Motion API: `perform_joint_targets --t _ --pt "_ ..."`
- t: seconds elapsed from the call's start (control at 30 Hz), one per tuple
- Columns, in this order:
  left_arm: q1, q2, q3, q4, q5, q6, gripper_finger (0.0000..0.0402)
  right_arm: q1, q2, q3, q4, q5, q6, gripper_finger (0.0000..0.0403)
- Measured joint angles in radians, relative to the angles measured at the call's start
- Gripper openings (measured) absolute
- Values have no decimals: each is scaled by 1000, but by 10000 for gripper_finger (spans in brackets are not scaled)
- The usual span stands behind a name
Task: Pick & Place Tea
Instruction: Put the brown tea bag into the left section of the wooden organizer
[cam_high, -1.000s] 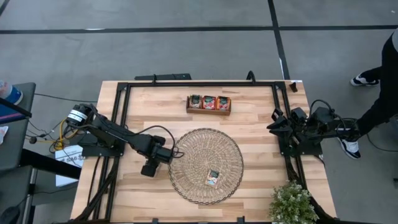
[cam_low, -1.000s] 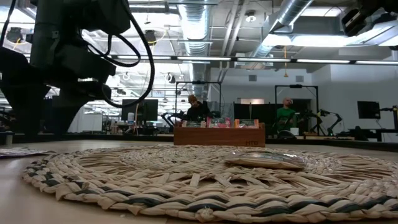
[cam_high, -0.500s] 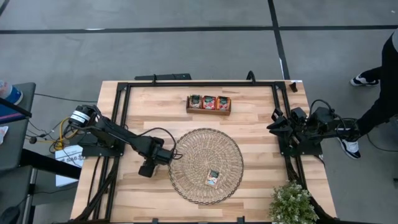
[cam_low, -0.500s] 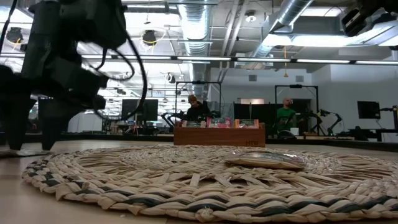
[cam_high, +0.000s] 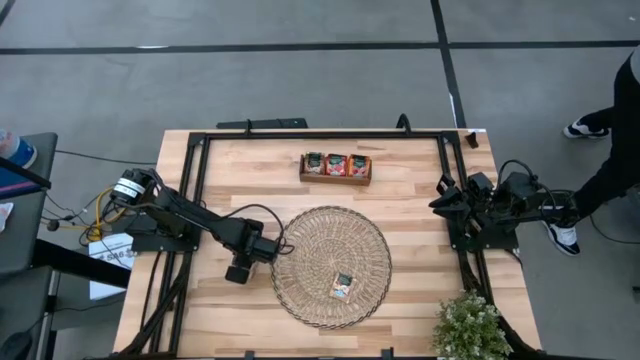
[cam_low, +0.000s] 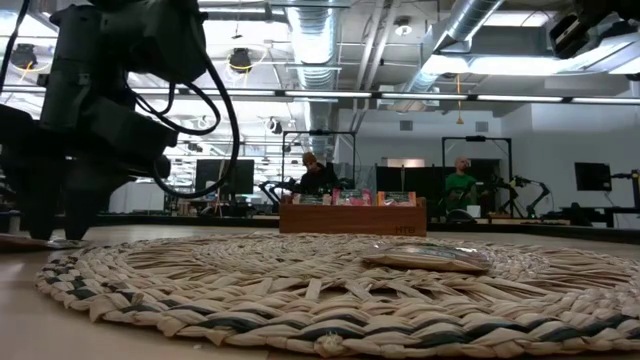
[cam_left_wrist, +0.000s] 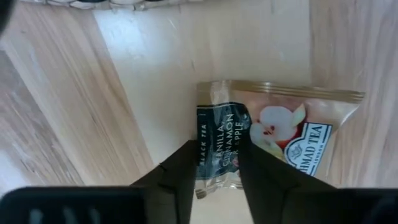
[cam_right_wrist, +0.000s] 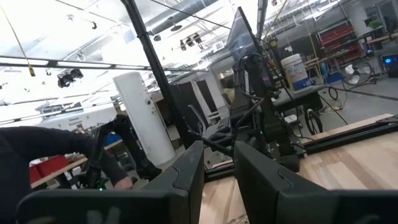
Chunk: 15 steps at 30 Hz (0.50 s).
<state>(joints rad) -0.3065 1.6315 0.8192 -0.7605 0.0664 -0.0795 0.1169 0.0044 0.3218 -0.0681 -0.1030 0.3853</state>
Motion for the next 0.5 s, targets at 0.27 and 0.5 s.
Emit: perform_joint_targets --t 0.27,0.5 --pt "0 1 0 6 9 -5 46 0 0 0 0 0 0 82" --pt "-2 4 18 -19 -19 -47 26 0 0 0 0 0 0 82"
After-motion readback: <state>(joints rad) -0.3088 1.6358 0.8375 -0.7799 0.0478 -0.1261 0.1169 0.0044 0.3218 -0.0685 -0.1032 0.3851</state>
